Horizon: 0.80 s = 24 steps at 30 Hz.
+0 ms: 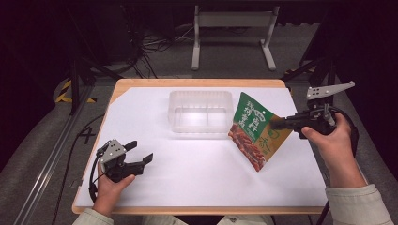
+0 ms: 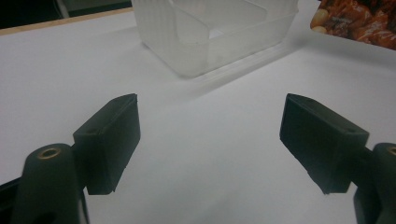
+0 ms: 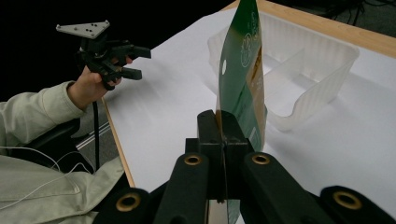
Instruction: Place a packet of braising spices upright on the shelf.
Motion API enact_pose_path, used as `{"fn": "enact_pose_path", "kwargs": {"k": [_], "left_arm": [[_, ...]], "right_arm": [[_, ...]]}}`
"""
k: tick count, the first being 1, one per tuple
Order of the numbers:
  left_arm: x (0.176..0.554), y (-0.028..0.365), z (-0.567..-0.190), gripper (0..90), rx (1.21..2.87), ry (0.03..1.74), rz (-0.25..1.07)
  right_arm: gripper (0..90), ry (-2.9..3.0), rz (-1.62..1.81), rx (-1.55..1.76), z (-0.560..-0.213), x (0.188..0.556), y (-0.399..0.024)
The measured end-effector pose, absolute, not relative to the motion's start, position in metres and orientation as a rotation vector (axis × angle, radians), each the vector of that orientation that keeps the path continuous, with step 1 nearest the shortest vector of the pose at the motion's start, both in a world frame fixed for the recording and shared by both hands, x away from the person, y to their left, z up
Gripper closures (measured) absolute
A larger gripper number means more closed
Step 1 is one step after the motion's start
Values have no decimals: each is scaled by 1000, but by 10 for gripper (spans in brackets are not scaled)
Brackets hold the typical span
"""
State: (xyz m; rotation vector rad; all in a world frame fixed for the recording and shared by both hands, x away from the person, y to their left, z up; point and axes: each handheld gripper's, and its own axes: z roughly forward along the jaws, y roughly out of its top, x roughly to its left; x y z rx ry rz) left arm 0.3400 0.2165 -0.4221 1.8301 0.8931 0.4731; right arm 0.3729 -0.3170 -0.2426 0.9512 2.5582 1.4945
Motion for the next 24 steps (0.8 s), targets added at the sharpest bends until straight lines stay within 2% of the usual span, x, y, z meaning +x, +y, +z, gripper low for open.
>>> {"fn": "enact_pose_path", "kwargs": {"k": [13, 24], "left_arm": [[337, 219, -422, 210, 1819, 909, 486], [330, 227, -422, 208, 1815, 933, 509]], "right_arm": [[900, 2531, 1539, 921, -223, 379, -311], [900, 2540, 1559, 868, -206, 401, -282]]}}
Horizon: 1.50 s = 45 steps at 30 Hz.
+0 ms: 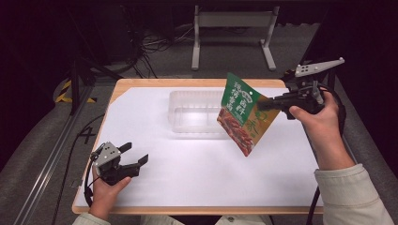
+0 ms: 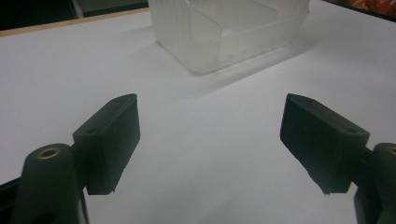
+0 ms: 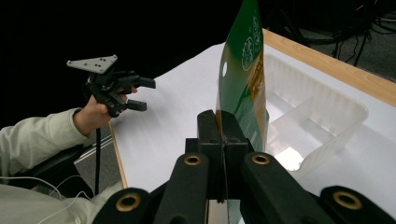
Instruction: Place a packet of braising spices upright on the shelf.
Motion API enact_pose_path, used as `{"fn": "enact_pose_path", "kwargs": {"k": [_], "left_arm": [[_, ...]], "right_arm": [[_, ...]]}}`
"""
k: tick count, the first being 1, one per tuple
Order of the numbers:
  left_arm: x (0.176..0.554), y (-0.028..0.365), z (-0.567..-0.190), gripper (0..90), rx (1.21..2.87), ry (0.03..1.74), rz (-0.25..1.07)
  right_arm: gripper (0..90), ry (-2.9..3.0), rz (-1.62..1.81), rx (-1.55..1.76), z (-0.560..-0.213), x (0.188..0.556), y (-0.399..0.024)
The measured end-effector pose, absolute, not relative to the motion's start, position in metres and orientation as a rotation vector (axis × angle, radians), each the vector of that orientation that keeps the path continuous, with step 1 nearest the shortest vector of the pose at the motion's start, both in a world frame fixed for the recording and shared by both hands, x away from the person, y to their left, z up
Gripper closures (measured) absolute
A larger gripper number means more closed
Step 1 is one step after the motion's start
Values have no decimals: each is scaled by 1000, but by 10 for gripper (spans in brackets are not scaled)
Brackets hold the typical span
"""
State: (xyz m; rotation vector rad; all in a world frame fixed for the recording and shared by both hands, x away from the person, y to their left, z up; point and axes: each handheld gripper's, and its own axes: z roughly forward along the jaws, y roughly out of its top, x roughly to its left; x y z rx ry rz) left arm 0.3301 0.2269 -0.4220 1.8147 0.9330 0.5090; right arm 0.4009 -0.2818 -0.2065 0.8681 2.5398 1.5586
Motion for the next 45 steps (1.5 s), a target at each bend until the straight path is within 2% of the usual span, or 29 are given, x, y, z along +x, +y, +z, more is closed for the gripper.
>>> {"fn": "enact_pose_path", "kwargs": {"k": [29, 45], "left_arm": [[322, 240, -423, 206, 1783, 974, 523], [324, 241, -423, 206, 1778, 972, 511]], "right_arm": [[900, 2534, 1548, 850, -189, 467, -220], [900, 2526, 1583, 848, -194, 501, -187]]}}
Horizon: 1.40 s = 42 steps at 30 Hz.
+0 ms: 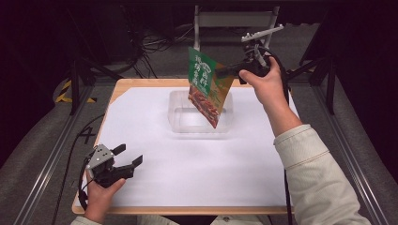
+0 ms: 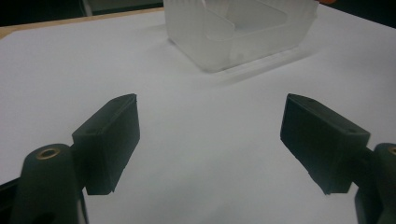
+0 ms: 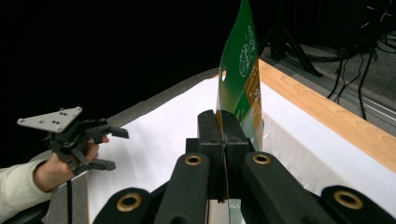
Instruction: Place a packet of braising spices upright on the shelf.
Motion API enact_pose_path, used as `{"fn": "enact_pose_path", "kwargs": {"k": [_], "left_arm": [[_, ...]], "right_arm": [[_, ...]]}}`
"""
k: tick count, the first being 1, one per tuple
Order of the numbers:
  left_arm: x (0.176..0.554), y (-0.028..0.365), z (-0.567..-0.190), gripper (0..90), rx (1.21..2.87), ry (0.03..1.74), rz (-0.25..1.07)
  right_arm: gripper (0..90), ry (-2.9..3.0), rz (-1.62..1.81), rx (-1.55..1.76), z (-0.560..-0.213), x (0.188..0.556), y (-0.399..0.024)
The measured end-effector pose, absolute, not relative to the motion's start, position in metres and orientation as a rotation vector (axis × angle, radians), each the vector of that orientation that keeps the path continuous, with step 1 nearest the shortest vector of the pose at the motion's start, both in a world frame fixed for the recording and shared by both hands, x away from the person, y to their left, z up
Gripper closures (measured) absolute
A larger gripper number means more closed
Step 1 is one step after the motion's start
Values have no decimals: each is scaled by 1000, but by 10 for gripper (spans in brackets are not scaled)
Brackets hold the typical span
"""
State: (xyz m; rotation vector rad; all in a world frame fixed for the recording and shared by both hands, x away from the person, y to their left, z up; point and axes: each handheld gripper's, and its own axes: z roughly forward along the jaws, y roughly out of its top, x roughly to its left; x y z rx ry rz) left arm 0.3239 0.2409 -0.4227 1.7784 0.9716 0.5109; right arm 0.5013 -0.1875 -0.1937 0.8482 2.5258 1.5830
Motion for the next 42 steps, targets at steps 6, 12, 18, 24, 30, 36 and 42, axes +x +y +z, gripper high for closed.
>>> {"fn": "enact_pose_path", "kwargs": {"k": [6, 12, 18, 24, 30, 36, 42], "left_arm": [[324, 242, -423, 206, 1771, 971, 509], [325, 243, -422, 206, 1767, 968, 504], [325, 242, -422, 206, 1767, 967, 500], [325, 243, -422, 206, 1765, 965, 498], [325, 243, -422, 206, 1766, 966, 498], [325, 242, -422, 206, 1767, 966, 496], [325, 242, -423, 206, 1766, 964, 496]], "right_arm": [[900, 2507, 1580, 833, -199, 512, -176], [900, 2493, 1599, 830, -205, 521, -169], [900, 2480, 1583, 833, -212, 529, -163], [900, 2472, 1581, 842, -217, 535, -159], [900, 2469, 1564, 859, -223, 540, -159], [900, 2474, 1541, 868, -228, 542, -157], [900, 2488, 1520, 882, -235, 544, -155]]}}
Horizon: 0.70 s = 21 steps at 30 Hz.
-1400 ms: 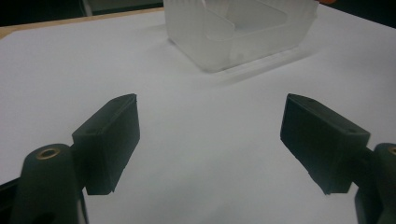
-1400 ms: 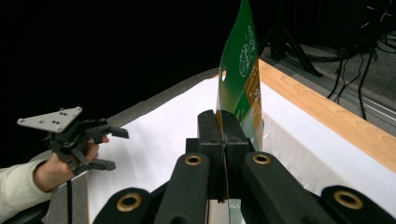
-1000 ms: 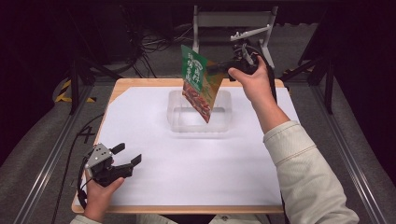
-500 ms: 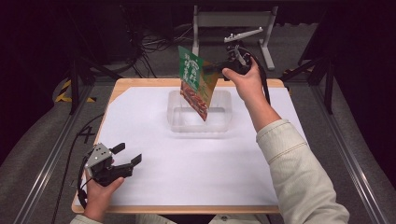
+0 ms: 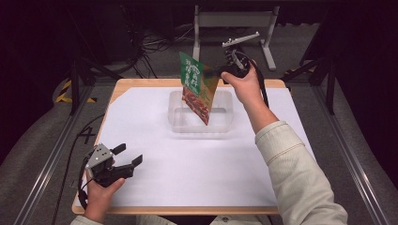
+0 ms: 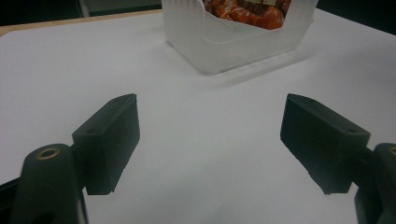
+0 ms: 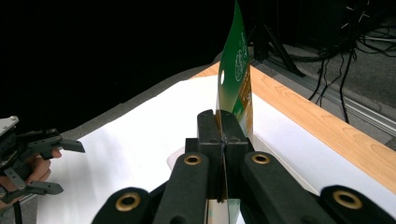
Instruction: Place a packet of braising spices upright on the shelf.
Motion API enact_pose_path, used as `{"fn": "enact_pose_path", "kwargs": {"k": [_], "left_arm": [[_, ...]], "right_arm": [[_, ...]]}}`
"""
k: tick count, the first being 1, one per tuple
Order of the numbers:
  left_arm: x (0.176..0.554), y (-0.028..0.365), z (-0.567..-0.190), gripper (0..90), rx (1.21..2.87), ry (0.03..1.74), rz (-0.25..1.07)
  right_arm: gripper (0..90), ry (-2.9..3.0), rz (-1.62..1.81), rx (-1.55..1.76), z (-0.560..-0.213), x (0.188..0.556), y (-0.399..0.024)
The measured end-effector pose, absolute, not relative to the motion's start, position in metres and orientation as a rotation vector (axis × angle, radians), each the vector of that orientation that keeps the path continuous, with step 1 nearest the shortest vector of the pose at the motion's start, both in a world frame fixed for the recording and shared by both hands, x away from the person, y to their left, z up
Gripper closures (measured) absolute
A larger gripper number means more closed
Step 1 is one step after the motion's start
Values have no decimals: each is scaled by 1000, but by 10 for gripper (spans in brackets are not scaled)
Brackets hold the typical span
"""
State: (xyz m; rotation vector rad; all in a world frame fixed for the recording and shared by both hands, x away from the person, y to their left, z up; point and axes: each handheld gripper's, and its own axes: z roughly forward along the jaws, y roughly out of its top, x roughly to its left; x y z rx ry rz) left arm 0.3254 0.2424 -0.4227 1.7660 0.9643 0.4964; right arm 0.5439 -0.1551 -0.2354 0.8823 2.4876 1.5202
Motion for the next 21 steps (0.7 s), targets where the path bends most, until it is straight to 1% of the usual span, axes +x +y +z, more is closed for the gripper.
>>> {"fn": "enact_pose_path", "kwargs": {"k": [21], "left_arm": [[325, 242, -423, 206, 1764, 966, 496]], "right_arm": [[900, 2529, 1449, 930, -258, 547, -142]]}}
